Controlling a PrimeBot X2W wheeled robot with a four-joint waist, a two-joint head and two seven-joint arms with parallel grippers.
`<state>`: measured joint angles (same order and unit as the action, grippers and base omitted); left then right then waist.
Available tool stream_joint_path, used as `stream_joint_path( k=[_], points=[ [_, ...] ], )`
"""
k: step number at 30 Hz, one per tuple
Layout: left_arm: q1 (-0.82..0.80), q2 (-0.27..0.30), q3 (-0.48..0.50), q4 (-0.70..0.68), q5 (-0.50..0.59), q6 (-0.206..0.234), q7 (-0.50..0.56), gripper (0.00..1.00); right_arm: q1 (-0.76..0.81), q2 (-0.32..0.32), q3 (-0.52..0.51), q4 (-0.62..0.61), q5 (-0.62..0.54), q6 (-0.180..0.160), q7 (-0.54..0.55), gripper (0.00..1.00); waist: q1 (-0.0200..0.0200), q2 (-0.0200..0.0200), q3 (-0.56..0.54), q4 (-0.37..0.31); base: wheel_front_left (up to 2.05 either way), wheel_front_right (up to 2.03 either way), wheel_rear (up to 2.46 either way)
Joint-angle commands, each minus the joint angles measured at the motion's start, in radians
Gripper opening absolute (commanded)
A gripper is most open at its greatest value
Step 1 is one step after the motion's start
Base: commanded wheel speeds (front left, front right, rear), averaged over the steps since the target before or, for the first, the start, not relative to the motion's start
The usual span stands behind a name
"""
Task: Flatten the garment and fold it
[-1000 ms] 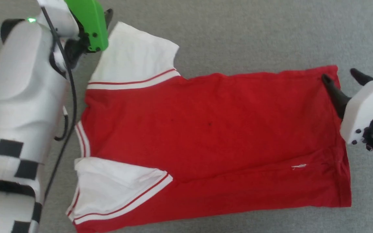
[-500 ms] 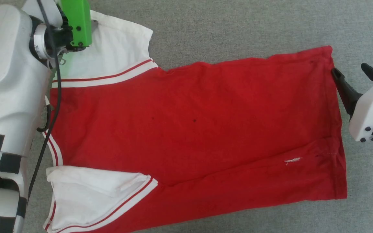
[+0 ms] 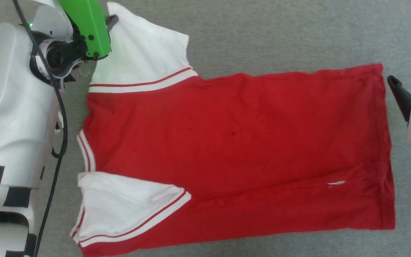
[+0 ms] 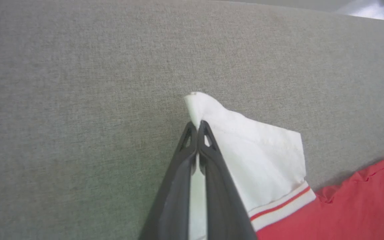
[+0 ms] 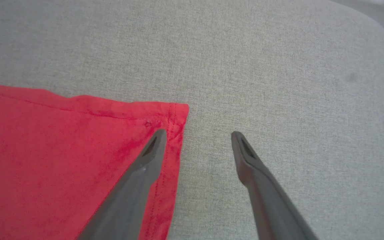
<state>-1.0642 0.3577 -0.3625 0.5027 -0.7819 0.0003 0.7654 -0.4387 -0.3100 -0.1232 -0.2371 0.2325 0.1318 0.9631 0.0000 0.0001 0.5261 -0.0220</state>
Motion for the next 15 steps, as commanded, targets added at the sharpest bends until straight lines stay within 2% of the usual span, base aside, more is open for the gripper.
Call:
stream_joint_path(
  k=[1, 8, 15],
  points=[
    [0.019, 0.008, 0.006, -0.019, -0.005, -0.005, -0.009, 0.00, -0.030, -0.013, 0.010, 0.012, -0.009, -0.001, 0.017, 1.00, 0.0000, -0.0001, -0.016, 0.035, 0.00, 0.00, 0.00],
    [0.058, 0.018, 0.005, -0.141, -0.019, -0.012, -0.009, 0.00, -0.076, -0.080, 0.086, 0.109, -0.045, -0.001, 0.129, 1.00, 0.0000, -0.0001, 0.009, 0.087, 0.00, 0.00, 0.00],
    [0.089, 0.017, 0.003, -0.213, -0.034, -0.014, -0.008, 0.00, -0.079, -0.088, 0.126, 0.164, -0.041, -0.001, 0.203, 1.00, 0.0000, -0.0001, 0.026, 0.113, 0.00, 0.00, 0.00]
  ],
)
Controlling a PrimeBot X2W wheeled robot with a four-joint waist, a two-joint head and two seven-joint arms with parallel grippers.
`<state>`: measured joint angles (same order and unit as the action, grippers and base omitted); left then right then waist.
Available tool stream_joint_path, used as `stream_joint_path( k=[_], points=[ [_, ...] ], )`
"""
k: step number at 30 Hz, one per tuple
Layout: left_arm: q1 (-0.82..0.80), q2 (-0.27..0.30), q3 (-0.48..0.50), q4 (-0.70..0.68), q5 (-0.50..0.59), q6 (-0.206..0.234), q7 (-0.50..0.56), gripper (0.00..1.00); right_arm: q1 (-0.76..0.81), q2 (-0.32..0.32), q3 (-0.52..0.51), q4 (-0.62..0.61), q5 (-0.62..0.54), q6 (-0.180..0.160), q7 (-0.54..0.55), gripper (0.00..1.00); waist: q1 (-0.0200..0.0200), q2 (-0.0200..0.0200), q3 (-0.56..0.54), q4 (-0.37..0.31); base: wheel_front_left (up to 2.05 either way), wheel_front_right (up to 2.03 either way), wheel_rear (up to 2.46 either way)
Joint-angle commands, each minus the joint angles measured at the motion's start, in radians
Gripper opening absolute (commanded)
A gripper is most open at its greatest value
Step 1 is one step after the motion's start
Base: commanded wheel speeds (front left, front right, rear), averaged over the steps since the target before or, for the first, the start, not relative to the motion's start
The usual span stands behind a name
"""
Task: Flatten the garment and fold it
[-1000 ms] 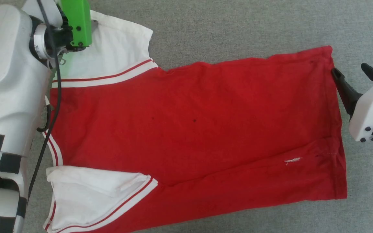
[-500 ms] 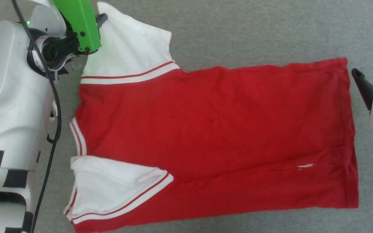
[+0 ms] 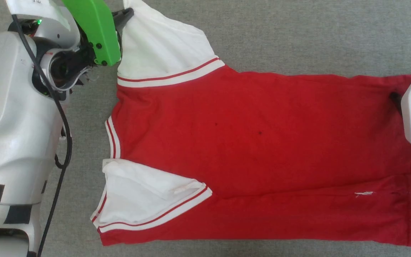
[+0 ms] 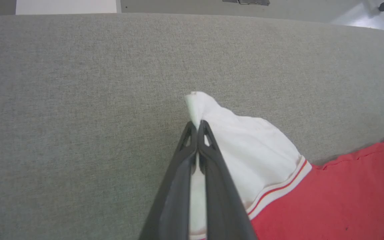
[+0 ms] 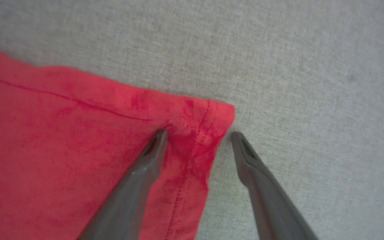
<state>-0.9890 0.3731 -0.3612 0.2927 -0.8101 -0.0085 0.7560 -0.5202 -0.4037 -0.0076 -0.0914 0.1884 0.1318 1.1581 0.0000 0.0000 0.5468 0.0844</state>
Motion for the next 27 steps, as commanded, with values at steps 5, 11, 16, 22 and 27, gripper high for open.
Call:
stream_joint_path(
  k=[5, 11, 16, 22, 27],
  points=[
    [0.041, -0.002, 0.007, -0.019, -0.026, -0.006, -0.001, 0.00, 0.002, 0.024, -0.013, 0.024, 0.013, -0.001, 0.009, 0.00, 0.0000, 0.0000, -0.016, 0.007, 0.00, 0.00, 0.00],
    [0.083, 0.014, 0.030, -0.069, -0.058, -0.020, -0.013, 0.00, 0.010, 0.063, -0.074, 0.009, 0.001, -0.001, -0.085, 0.00, 0.0000, 0.0000, -0.089, 0.000, 0.00, 0.00, 0.00],
    [0.189, 0.043, 0.055, -0.160, -0.080, -0.021, -0.039, 0.00, 0.068, 0.099, -0.109, 0.020, 0.009, -0.001, -0.162, 0.00, 0.0000, 0.0000, -0.187, -0.010, 0.00, 0.00, 0.00],
    [0.370, 0.073, 0.095, -0.312, -0.115, 0.026, -0.055, 0.00, 0.168, 0.123, -0.130, 0.044, 0.025, -0.001, -0.214, 0.00, 0.0000, 0.0000, -0.280, -0.009, 0.00, 0.00, 0.00],
    [0.556, 0.085, 0.135, -0.437, -0.142, 0.082, -0.081, 0.00, 0.246, 0.144, -0.137, 0.067, 0.044, -0.001, -0.246, 0.00, 0.0000, 0.0000, -0.334, -0.006, 0.00, 0.00, 0.00]
  ],
)
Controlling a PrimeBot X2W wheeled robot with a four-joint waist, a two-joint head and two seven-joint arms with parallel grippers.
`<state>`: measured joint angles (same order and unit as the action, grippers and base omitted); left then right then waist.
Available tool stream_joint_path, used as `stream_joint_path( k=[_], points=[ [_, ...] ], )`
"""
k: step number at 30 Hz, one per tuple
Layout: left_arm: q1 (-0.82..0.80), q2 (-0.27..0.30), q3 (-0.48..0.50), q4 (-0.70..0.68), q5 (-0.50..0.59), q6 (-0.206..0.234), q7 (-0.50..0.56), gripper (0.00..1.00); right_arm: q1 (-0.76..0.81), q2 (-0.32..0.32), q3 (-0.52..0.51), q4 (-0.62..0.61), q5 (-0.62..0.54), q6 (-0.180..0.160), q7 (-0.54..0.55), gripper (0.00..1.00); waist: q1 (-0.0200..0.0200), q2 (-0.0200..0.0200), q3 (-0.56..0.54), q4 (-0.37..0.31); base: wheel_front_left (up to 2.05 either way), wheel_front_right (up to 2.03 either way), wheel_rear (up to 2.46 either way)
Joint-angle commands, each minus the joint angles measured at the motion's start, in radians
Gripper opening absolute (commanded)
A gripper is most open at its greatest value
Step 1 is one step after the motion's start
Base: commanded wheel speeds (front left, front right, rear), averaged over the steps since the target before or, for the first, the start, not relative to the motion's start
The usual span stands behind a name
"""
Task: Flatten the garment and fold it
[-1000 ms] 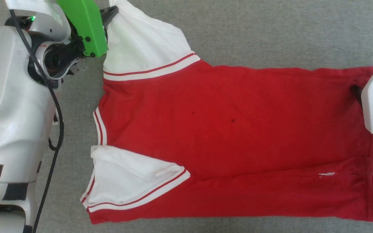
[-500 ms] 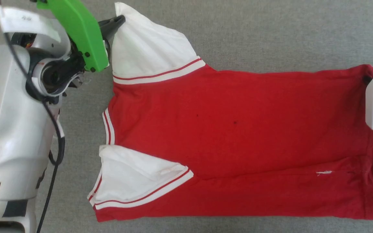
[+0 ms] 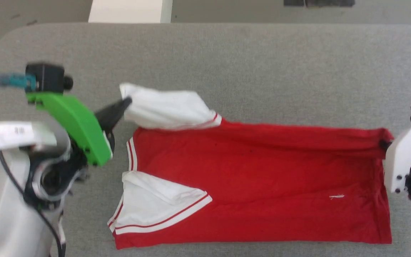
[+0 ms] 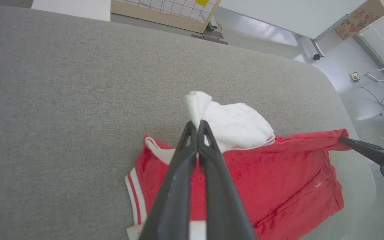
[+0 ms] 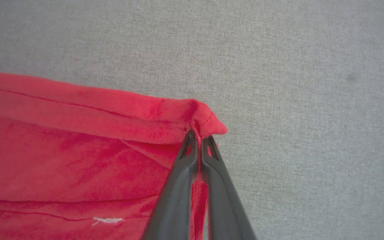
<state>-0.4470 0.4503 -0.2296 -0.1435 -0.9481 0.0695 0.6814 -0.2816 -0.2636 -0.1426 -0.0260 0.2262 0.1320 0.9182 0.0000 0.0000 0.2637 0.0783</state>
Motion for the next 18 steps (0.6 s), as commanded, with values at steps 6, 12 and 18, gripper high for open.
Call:
stream_joint_path(
  k=[6, 12, 18],
  points=[
    [0.230, -0.009, 0.033, -0.084, -0.041, 0.053, -0.043, 0.00, 0.071, 0.012, -0.007, 0.016, 0.016, -0.001, -0.028, 0.00, 0.0000, 0.0000, -0.068, 0.009, 0.00, 0.00, 0.00],
    [0.386, -0.038, 0.060, -0.083, -0.074, 0.080, -0.089, 0.00, 0.126, 0.029, -0.008, 0.032, 0.024, -0.001, -0.039, 0.00, 0.0000, 0.0000, -0.080, 0.010, 0.00, 0.00, 0.00],
    [0.490, -0.060, 0.080, -0.051, -0.086, 0.105, -0.126, 0.00, 0.183, 0.047, -0.013, 0.053, 0.032, -0.001, -0.058, 0.00, 0.0000, 0.0000, -0.094, 0.001, 0.00, 0.00, 0.00]
  ],
)
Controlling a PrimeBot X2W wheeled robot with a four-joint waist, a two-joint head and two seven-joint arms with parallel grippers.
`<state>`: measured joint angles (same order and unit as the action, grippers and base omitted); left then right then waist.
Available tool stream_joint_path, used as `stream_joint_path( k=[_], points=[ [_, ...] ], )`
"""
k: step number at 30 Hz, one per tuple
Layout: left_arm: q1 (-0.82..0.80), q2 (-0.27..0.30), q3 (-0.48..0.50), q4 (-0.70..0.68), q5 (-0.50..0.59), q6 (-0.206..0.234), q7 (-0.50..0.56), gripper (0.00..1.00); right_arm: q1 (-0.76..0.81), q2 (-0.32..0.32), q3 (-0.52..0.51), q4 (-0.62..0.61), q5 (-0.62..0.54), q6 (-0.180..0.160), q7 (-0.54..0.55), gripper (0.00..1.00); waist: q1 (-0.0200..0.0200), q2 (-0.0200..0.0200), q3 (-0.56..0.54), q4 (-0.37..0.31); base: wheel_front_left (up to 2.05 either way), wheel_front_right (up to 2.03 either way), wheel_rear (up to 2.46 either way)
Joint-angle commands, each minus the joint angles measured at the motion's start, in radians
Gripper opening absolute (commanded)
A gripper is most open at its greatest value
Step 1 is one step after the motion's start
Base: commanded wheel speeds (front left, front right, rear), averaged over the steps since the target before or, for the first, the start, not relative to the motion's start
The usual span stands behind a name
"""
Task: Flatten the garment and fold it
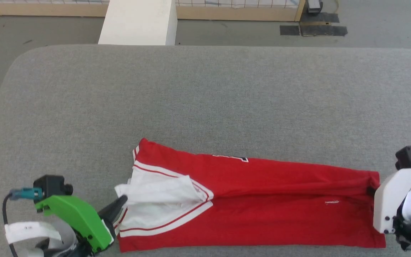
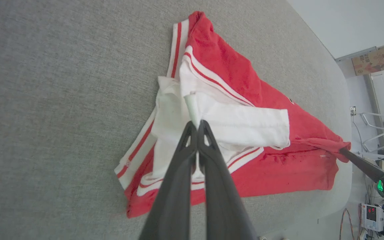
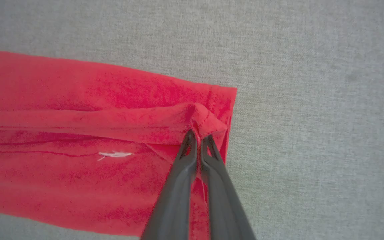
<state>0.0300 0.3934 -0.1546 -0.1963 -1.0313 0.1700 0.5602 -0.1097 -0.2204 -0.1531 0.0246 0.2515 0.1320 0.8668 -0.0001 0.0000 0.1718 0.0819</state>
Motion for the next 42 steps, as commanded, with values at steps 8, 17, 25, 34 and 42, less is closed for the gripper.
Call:
stream_joint_path(
  k=[8, 17, 25, 34, 42],
  points=[
    [0.060, -0.018, -0.013, 0.104, 0.001, 0.033, 0.000, 0.00, 0.058, 0.024, 0.006, 0.046, 0.000, -0.001, -0.030, 0.00, 0.0001, 0.0000, -0.023, -0.014, 0.00, 0.00, 0.00],
    [0.064, 0.000, -0.031, 0.160, 0.047, 0.074, 0.001, 1.00, 0.089, 0.014, 0.014, 0.048, 0.027, -0.001, -0.044, 1.00, 0.0001, 0.0000, -0.070, -0.033, 0.00, 0.00, 0.00],
    [0.063, 0.078, 0.036, 0.065, 0.098, 0.120, -0.030, 1.00, 0.149, -0.044, -0.061, -0.076, 0.098, -0.001, 0.032, 1.00, 0.0001, 0.0000, -0.106, -0.045, 0.00, 0.00, 0.00],
    [-0.082, 0.081, 0.107, 0.014, 0.305, -0.011, -0.481, 1.00, 0.089, -0.098, -0.061, -0.100, 0.202, -0.001, 0.035, 1.00, 0.0001, 0.0000, -0.033, -0.041, 0.00, 0.00, 0.00],
    [-0.175, 0.043, 0.090, 0.121, 0.451, -0.088, -0.790, 1.00, 0.054, -0.119, 0.015, -0.018, 0.246, -0.001, 0.011, 1.00, 0.0001, 0.0000, 0.048, -0.022, 0.00, 0.00, 0.00]
  ],
)
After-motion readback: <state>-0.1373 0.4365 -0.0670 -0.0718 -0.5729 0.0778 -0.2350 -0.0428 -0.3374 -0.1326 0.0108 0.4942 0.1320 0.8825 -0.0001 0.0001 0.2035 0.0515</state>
